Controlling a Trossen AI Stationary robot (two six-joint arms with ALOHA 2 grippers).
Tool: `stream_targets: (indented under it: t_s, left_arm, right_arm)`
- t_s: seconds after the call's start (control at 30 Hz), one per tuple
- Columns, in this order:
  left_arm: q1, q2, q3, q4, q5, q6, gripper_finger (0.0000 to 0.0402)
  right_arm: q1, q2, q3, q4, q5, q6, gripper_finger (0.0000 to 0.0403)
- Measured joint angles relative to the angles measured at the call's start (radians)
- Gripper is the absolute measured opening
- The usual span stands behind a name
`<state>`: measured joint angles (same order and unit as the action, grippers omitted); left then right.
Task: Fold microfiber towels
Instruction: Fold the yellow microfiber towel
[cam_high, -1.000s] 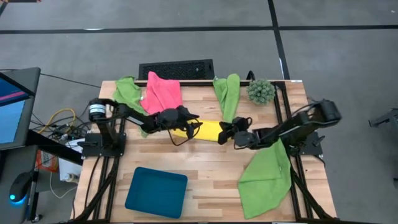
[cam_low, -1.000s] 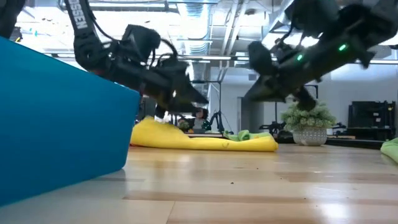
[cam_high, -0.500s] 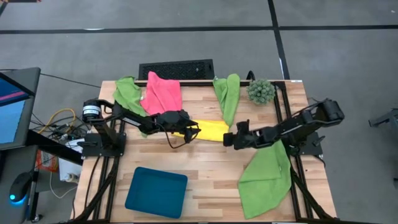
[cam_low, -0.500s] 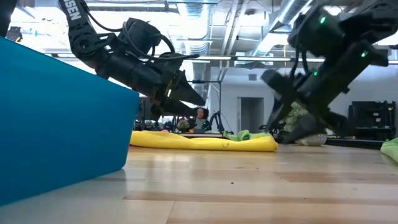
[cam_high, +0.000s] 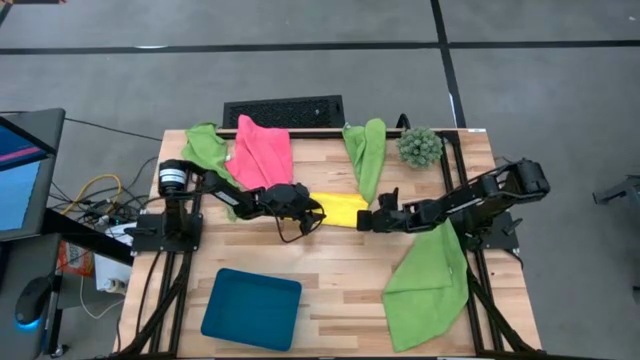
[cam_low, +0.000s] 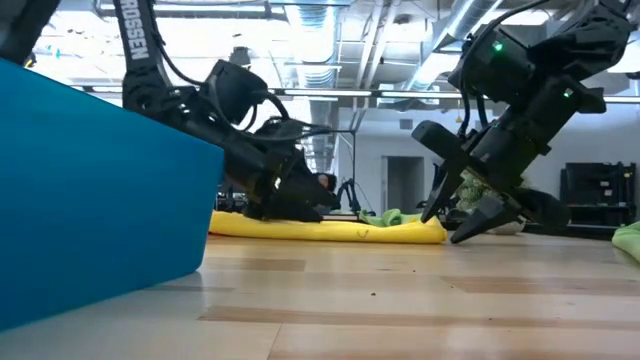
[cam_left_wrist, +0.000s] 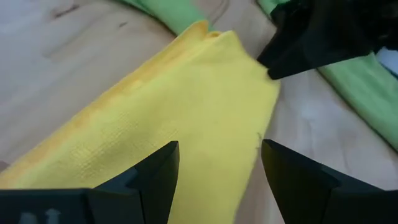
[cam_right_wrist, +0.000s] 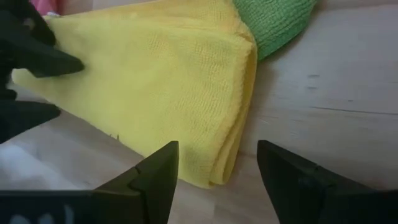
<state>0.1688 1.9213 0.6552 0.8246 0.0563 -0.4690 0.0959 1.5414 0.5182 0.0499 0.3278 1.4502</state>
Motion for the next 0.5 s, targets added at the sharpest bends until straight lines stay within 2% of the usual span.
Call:
stream_targets:
  t_s: [0.3,0.5]
  left_arm:
    - [0.000,0.027,0.066,-0.143,-0.011,0.103,0.0222]
    - [-0.003,0.026,0.093,-0.198,-0.038,0.136,0.0222]
  right_arm:
    - [0.002,0.014,0.000,-0.002,-0.001,-0.006,0.0233]
    - [0.002,0.016,-0.002,-0.012,-0.007,-0.017,0.0157]
